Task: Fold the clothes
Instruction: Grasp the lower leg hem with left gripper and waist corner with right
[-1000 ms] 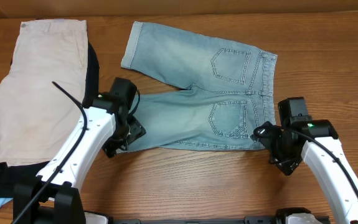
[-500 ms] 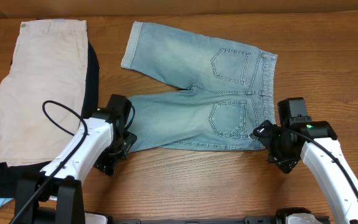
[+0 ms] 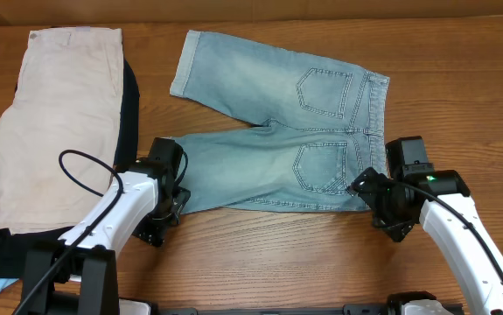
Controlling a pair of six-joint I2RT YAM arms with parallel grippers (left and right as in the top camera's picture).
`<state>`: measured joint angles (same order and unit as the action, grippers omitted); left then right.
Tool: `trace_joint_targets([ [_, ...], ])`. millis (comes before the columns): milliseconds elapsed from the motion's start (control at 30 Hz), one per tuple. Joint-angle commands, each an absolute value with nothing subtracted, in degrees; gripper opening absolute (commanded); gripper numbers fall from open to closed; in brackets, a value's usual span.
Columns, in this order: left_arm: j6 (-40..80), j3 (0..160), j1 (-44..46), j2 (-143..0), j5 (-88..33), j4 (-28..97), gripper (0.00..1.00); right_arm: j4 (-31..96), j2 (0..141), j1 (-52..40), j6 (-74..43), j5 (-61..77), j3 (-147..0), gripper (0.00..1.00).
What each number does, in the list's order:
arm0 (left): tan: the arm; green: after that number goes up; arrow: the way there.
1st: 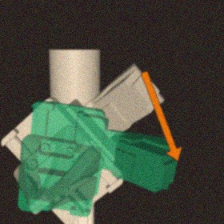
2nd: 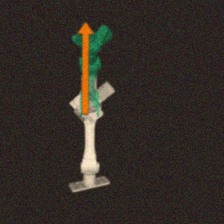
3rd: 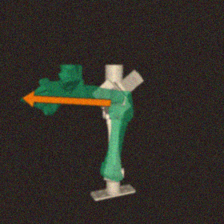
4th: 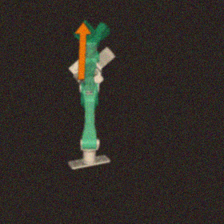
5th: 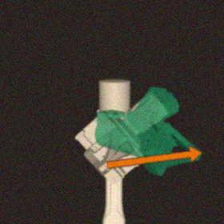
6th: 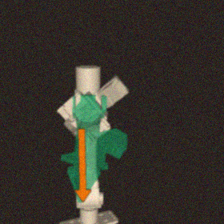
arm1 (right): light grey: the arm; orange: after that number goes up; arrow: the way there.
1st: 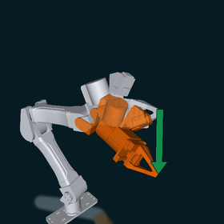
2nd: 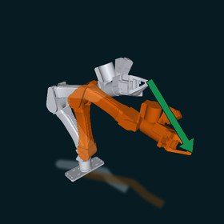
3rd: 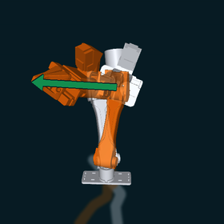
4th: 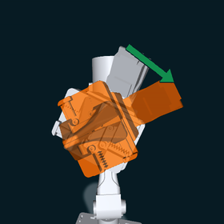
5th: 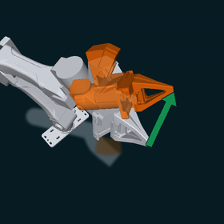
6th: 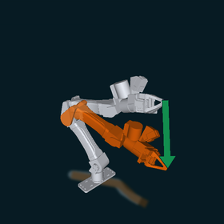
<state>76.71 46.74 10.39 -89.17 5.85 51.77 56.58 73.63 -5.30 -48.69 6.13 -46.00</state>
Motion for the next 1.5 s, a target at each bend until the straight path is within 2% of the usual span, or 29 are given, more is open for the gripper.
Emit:
trace_joint_targets([
  [0,80.0,44.3,10.0,-88.9,6.5,50.3,0.85,55.7,73.5,-5.7,-49.8,6.5,-45.7,1.0],
  [333,81.4,39.5,10.0,-88.9,8.3,42.8,0.8,55.3,73.7,-5.7,-49.5,6.5,-45.7,1.0],
  [600,81.4,39.4,10.0,-89.0,9.2,42.8,0.81,55.4,73.7,-5.7,-49.5,6.7,-45.7,1.0],
  [667,81.4,39.4,10.0,-89.0,9.2,42.3,0.84,55.7,73.7,-5.7,-49.5,6.7,-45.7,1.0],
  [867,80.8,39.4,10.0,-89.1,9.1,42.1,0.76,55.8,73.7,-5.7,-49.5,6.7,-45.7,1.0],
  [1067,80.8,39.4,10.0,-90.6,7.9,42.0,0.72,55.7,73.7,-5.7,-49.5,6.7,-45.7,1.0],
  [1167,80.8,39.4,10.0,-92.1,7.9,41.9,0.66,55.8,73.7,-5.7,-49.5,6.7,-45.7,1.0],
  [1267,80.8,39.4,10.0,-93.2,6.9,42.0,0.51,55.8,73.7,-5.7,-49.5,6.7,-45.7,1.0],
  [1467,80.8,39.4,10.0,-93.3,6.6,42.0,0.32,56.2,73.7,-5.7,-49.5,6.7,-45.7,1.0],
])
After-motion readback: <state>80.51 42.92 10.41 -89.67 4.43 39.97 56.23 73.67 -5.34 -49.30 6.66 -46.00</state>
